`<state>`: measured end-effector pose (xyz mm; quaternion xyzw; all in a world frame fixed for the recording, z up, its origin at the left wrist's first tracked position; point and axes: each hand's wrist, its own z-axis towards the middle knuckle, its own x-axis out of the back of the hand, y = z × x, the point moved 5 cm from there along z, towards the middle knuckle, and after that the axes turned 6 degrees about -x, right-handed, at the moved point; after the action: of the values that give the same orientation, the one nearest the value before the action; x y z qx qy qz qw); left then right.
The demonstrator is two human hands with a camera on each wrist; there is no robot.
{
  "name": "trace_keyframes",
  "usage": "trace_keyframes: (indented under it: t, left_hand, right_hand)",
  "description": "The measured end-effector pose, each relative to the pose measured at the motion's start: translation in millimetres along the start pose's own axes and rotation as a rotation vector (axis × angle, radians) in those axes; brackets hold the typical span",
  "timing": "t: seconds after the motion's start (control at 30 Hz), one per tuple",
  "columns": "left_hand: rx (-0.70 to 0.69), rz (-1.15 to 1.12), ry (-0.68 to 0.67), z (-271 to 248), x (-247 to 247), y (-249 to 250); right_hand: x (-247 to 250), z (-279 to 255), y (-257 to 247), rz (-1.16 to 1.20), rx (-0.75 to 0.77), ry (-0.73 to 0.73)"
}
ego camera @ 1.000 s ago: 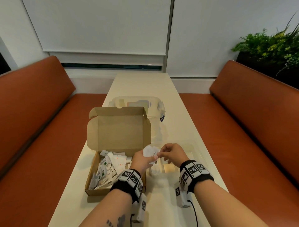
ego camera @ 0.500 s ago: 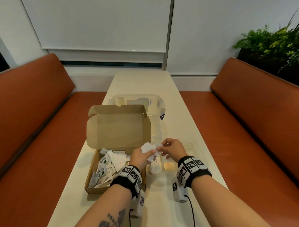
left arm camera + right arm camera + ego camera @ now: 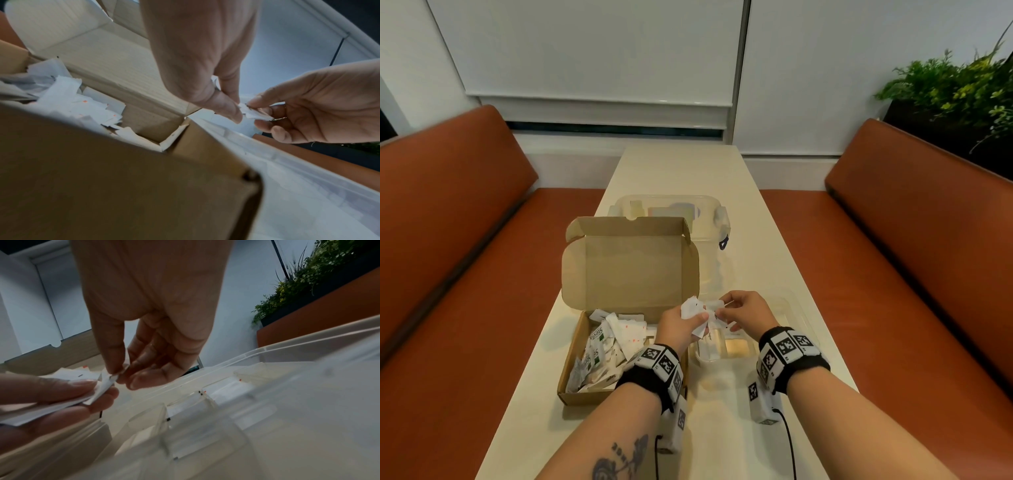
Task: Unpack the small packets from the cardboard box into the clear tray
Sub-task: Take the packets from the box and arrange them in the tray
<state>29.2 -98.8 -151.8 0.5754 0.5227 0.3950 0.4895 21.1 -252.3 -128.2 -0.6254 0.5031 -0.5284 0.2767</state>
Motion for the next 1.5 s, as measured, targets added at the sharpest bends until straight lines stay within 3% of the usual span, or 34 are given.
trace_keyframes:
  t: [0.3,0.43,0.67,0.93,1.5]
  left_hand:
    - [0.02,-0.077,0.002,1.2,0.3,-5.0]
    - [0.026,-0.068,0.016,4.2,3.2,-8.1]
    - [0.041,-0.102,0.024,2.9,5.7,-15.7]
    - [0.024,-0.043,0.023,5.3,5.5,-16.3]
    - [0.005,0.003,0.012,6.9,6.9,-17.0]
  right_hand:
    - [1.7,2.1,1.6,0.043,-0.027,0.023]
    - [16.2,9.0,3.5,-0.167,-0.004,0.115]
    - [22.6,18.5,2.0,-0.696,0.032,0.116]
    - [1.1,29.6,-0.1,-0.907,-0.046,-0.103]
    - [-8.4,24.2,3.9,-1.021,0.023,-0.103]
